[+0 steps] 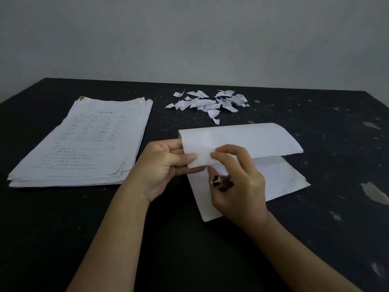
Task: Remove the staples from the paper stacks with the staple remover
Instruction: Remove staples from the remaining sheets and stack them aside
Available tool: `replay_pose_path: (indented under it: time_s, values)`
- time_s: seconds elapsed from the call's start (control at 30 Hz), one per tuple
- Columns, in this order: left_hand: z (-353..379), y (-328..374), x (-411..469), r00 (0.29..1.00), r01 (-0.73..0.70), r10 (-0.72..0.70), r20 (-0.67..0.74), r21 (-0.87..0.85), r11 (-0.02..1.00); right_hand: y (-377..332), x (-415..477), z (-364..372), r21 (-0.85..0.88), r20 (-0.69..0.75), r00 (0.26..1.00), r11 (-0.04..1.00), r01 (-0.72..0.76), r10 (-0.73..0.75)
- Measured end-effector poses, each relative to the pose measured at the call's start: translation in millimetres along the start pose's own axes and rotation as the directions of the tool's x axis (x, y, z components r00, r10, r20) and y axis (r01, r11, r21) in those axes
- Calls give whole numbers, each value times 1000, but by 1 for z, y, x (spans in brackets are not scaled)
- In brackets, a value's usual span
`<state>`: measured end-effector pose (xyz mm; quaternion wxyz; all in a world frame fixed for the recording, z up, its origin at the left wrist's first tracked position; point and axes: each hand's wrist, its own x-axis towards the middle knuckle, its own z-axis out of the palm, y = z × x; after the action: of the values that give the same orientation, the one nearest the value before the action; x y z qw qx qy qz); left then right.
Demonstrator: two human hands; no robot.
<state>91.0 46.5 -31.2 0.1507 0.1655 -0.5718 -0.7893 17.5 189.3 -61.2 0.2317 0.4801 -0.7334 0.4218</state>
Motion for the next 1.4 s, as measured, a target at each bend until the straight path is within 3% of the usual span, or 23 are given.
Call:
replay_pose_path:
  time_s: [0.13, 0.27, 0.33, 0.4, 0.43, 0.6, 0.77, 0.9, 1.4]
  values:
    - [3, 1, 2, 995, -74, 66, -76, -112, 991, 2, 18, 0, -34, -8, 1000, 999, -7, 6]
    - [6, -3, 5, 933, -285, 252, -255, -100, 953, 3, 36, -1, -7, 50, 998, 999, -33, 33]
    - [3, -6, 6, 870, -384, 392, -299, 89, 919, 3, 42, -1, 34, 51, 998, 999, -41, 40]
    - [3, -8, 7, 829, -395, 518, -210, 436, 809, 1, 50, -2, 90, 57, 996, 994, -67, 62]
    - [4, -9, 9, 827, -393, 539, -162, 519, 759, 0, 55, -1, 115, 65, 994, 989, -94, 87]
    - [16, -8, 14, 842, -367, 479, -248, 386, 846, 1, 73, -3, 226, 161, 943, 919, -322, 291]
    - [19, -4, 14, 903, -264, 301, -305, 158, 952, 5, 78, -5, 338, 253, 856, 788, -514, 450]
    - [20, -3, 13, 936, -214, 226, -271, 77, 974, 4, 75, -7, 395, 261, 826, 726, -563, 499]
    - [18, 0, 16, 945, -130, 137, -296, 43, 991, 0, 77, -5, 381, 227, 794, 699, -605, 564]
